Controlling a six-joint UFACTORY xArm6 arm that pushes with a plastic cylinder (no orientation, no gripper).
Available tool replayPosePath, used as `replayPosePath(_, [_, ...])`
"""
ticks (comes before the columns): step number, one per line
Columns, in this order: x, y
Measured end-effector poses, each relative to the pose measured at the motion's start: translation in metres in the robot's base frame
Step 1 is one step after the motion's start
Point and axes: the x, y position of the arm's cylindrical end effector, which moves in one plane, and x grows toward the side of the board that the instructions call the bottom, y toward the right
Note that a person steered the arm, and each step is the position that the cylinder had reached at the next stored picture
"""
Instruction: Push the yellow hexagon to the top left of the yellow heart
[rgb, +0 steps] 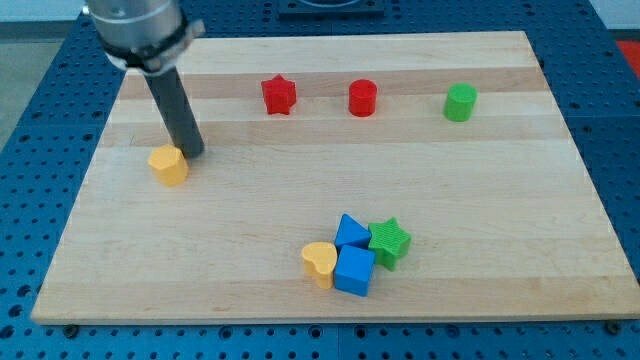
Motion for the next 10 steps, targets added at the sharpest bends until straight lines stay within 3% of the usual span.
replayPosePath(1, [0.040,0.034])
replayPosePath(3, [-0.029,0.025])
replayPosePath(4, [-0.024,-0.006])
replayPosePath(5, [0.019,0.003])
replayPosePath(6, [0.060,0.064])
replayPosePath(7, [0.058,0.088])
replayPosePath(8, [0.006,0.082])
replayPosePath(9, [-0.040,0.038])
replayPosePath(10, [-0.034,-0.025])
